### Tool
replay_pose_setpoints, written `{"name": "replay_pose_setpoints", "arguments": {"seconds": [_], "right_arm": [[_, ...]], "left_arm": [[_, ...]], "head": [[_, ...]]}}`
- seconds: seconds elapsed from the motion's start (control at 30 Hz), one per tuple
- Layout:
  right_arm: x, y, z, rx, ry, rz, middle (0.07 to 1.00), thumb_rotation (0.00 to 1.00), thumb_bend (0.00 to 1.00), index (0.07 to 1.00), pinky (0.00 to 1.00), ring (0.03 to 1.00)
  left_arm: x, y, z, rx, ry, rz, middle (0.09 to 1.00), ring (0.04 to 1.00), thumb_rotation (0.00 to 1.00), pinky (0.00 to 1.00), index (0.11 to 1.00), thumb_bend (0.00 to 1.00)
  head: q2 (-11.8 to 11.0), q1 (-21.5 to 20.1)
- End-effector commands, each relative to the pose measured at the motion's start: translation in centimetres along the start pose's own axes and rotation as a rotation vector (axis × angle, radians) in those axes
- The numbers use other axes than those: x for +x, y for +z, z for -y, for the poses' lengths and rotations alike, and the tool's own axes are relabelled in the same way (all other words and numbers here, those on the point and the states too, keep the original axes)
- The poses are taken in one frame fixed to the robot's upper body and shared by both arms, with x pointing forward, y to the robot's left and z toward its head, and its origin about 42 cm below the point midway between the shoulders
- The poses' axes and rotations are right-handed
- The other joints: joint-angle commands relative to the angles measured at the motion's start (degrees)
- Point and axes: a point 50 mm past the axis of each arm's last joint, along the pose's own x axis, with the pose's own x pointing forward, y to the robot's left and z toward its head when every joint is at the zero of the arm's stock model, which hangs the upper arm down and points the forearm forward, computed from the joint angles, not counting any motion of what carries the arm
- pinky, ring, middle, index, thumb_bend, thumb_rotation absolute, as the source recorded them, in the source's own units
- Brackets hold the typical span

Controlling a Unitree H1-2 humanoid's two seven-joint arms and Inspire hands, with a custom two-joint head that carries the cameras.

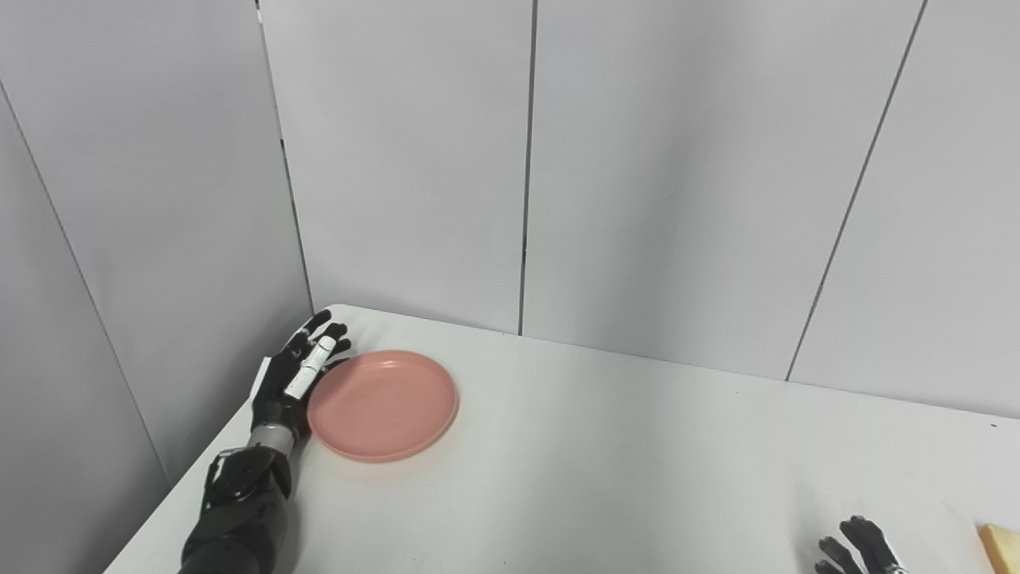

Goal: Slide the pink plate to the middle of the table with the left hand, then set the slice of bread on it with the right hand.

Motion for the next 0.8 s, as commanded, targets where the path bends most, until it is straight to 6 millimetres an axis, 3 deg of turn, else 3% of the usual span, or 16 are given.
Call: {"name": "replay_pose_setpoints", "arguments": {"seconds": [0.0, 0.13, 0.4, 0.77], "right_arm": [[-3.2, -2.8, 0.9, -0.011, -0.035, -0.157, 0.902, 0.98, 0.86, 0.872, 0.84, 0.854], [-3.2, -2.8, 0.8, -0.005, -0.034, -0.157, 0.905, 0.98, 0.85, 0.876, 0.84, 0.86], [-3.2, -2.7, 0.7, -0.003, -0.028, -0.156, 0.9, 0.98, 0.83, 0.868, 0.84, 0.859], [-3.2, -2.6, 0.5, 0.011, -0.026, -0.157, 0.902, 0.96, 0.83, 0.86, 0.85, 0.862]], "left_arm": [[0.8, 0.6, 1.4, -0.006, -0.046, 0.011, 0.817, 0.792, 0.53, 0.72, 0.82, 0.9], [0.6, -0.1, 3.0, -0.039, -0.072, 0.007, 0.826, 0.782, 0.53, 0.7, 0.852, 0.89], [0.1, -0.9, 6.5, -0.045, -0.126, 0.014, 0.841, 0.829, 0.56, 0.74, 0.829, 0.88], [-1.6, -2.6, 11.8, -0.047, -0.219, -0.018, 0.825, 0.826, 0.58, 0.7, 0.799, 0.93]], "head": [[0.1, -0.1], [0.1, -0.4], [0.4, -1.0], [1.2, -2.1]]}}
